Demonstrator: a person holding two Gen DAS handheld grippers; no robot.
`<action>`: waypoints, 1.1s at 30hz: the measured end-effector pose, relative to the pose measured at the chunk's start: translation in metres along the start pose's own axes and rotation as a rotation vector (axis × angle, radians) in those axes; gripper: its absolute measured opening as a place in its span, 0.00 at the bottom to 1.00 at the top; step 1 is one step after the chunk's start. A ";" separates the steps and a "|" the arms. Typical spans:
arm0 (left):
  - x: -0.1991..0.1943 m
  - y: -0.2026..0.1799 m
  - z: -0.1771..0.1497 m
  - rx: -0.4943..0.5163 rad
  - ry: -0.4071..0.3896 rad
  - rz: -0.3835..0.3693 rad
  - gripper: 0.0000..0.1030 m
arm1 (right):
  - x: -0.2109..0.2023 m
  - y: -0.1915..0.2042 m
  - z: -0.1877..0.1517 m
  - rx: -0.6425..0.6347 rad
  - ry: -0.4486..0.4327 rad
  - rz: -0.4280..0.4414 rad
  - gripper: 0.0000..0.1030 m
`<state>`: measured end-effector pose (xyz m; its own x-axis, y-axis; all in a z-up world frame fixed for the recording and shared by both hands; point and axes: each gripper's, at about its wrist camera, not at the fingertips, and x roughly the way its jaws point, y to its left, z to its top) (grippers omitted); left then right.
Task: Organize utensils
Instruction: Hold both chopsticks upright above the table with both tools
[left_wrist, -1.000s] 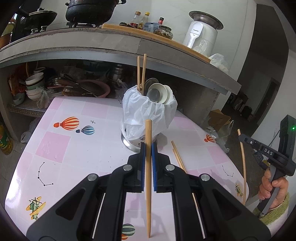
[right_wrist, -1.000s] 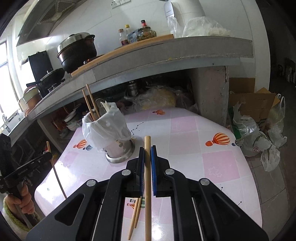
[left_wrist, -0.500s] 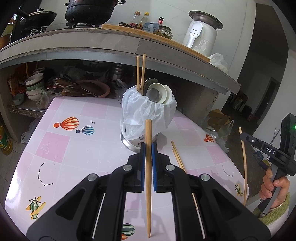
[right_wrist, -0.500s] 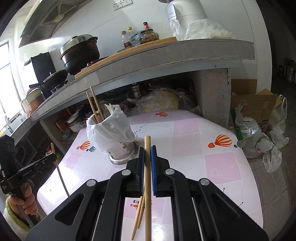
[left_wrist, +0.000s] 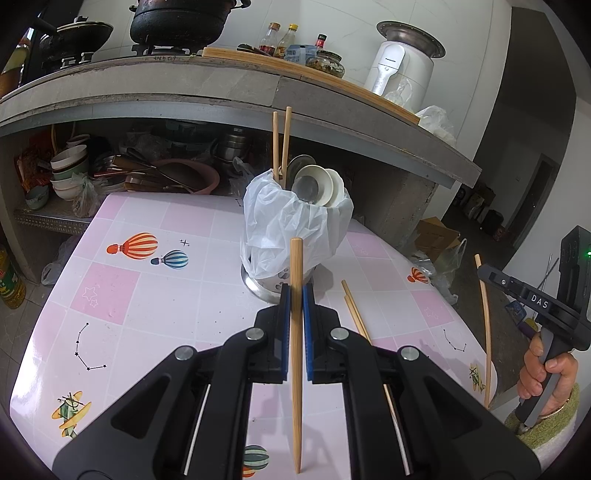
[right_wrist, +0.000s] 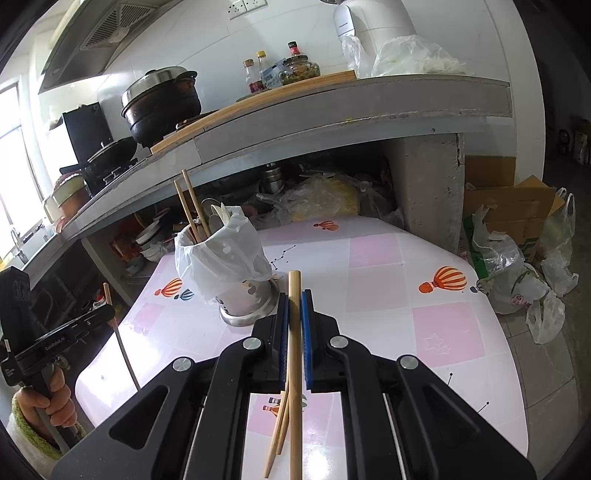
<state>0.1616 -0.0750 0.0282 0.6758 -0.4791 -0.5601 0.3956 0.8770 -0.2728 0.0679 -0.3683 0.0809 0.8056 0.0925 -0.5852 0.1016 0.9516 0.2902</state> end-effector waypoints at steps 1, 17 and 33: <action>0.000 0.000 0.000 0.000 0.000 0.000 0.05 | 0.000 0.000 0.000 0.000 0.000 0.001 0.07; 0.000 0.000 0.000 -0.001 0.000 0.000 0.05 | 0.002 0.003 -0.001 0.000 0.001 0.005 0.07; 0.000 0.000 0.000 0.001 0.000 0.000 0.05 | 0.002 0.004 -0.001 0.000 0.000 0.009 0.07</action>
<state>0.1620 -0.0750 0.0281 0.6758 -0.4791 -0.5602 0.3961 0.8770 -0.2721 0.0695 -0.3645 0.0802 0.8066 0.1011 -0.5824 0.0945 0.9506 0.2958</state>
